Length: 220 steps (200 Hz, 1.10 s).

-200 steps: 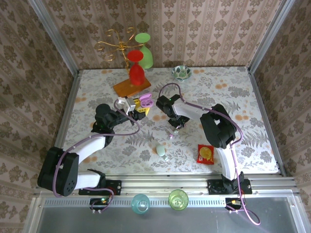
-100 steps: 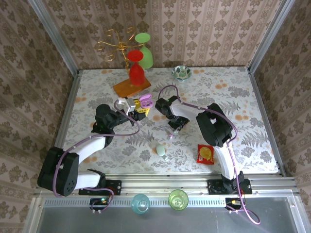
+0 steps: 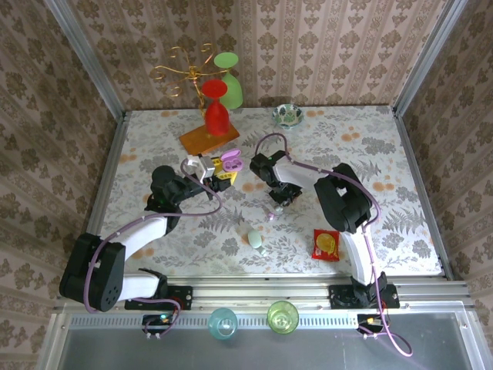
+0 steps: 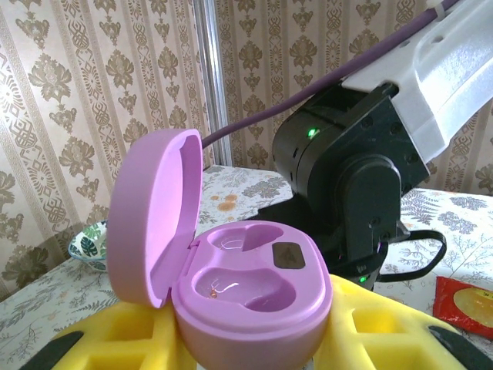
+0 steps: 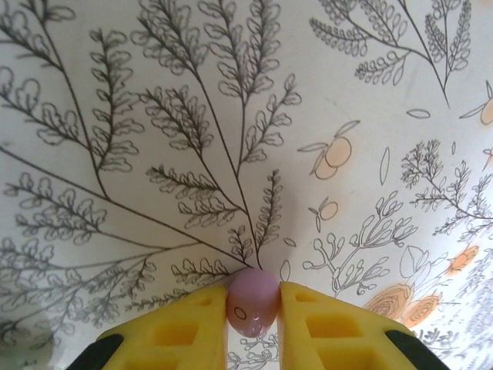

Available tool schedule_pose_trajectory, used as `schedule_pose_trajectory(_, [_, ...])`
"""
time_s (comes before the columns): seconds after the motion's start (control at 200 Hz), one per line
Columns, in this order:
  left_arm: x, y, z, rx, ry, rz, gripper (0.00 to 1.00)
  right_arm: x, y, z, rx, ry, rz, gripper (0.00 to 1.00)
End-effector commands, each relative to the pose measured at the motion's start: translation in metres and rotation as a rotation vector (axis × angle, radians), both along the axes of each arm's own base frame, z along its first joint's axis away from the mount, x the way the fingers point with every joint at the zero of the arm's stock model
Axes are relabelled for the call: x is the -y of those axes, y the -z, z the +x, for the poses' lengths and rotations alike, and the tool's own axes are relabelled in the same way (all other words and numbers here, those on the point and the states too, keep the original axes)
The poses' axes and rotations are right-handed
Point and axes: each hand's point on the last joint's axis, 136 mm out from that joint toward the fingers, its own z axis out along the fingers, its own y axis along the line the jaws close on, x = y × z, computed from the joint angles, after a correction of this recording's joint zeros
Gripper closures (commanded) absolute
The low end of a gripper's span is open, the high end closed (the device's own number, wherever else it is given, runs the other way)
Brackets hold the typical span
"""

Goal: Insert the wireless bluetooth earbuds into the charging case

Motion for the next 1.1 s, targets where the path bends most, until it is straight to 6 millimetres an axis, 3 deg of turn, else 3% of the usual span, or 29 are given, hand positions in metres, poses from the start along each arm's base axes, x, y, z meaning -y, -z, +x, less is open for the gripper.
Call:
schedule_pose_trajectory(0.0, [-0.002,-0.004,0.000,0.027,-0.004,-0.014,0.74,-0.011,-0.027,-0.002,0.033,0.048,0.172,0.80])
schedule_pose_trajectory(0.185, [0.001,-0.001,0.004,0.010,0.012,-0.023,0.74,-0.037,-0.060,-0.012,0.012,0.124,0.563,0.80])
schedule_pose_trajectory(0.375, [0.004,-0.003,0.006,0.000,0.030,-0.030,0.74,-0.069,-0.114,-0.023,-0.026,0.137,0.980,0.79])
schedule_pose_trajectory(0.605, [0.005,-0.003,0.008,-0.004,0.030,-0.024,0.74,-0.089,-0.175,-0.026,-0.071,0.140,1.348,0.79])
schedule_pose_trajectory(0.825, [0.006,-0.001,0.010,-0.013,0.039,-0.019,0.74,-0.100,-0.206,-0.030,-0.089,0.087,1.481,0.79])
schedule_pose_trajectory(1.095, [0.013,0.004,0.004,-0.043,0.100,-0.014,0.75,-0.110,-0.233,-0.037,-0.028,-0.063,1.479,0.78])
